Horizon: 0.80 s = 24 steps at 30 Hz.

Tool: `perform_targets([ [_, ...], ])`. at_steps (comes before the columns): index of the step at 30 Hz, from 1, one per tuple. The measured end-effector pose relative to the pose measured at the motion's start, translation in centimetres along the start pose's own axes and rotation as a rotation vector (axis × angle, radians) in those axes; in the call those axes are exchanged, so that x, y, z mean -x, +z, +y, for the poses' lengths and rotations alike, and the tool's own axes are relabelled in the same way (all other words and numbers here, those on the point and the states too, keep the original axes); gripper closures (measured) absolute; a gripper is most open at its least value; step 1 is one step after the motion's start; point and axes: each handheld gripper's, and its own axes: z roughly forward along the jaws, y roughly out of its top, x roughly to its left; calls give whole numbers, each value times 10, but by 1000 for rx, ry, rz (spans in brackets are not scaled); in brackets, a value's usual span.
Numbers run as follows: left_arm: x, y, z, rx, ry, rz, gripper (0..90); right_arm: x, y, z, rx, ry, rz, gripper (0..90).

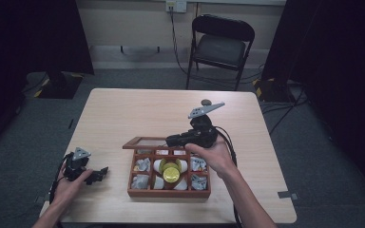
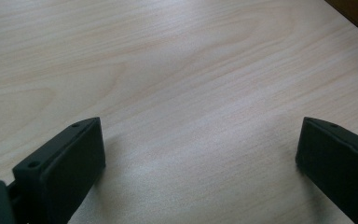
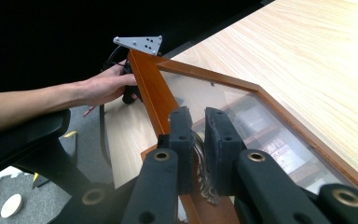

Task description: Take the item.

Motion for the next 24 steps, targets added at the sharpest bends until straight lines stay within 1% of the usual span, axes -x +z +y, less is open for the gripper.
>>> perform_targets([
  [7,1,-2,0,7,1,-7,55,-1,0,0,-1,-5,-5,817],
  [8,1,-4,1,10,5,-6,83,-1,0,0,-1,-5,-4,817],
  [9,0,-5,1,15,7,-3,163,0,0,0,0,-3,-3,816],
  [10,1,-6,1,15,15,1,211,0,0,0,0,-4,-1,816],
  [12,3,-8,2,16,23,2,141,0,0,0,1,-4,-2,816],
  [13,4,-9,3,22,28,-1,168,0,0,0,0,-5,-2,816],
  [14,4,-10,4,22,42,-9,182,0,0,0,0,-5,-2,817],
  [15,6,-12,5,32,49,-15,177,0,0,0,0,-5,-2,816],
  [18,12,-18,7,61,89,-56,190,-1,0,0,3,-18,-8,817],
  [20,18,-24,10,102,107,-93,190,-1,0,1,3,-22,-10,818],
  [22,24,-30,12,133,125,-116,190,-1,0,1,3,-23,-11,817],
  [23,26,-33,12,146,127,-130,193,-1,0,1,3,-23,-11,817],
  [24,29,-36,13,160,124,-161,199,-1,0,1,3,-23,-12,817],
])
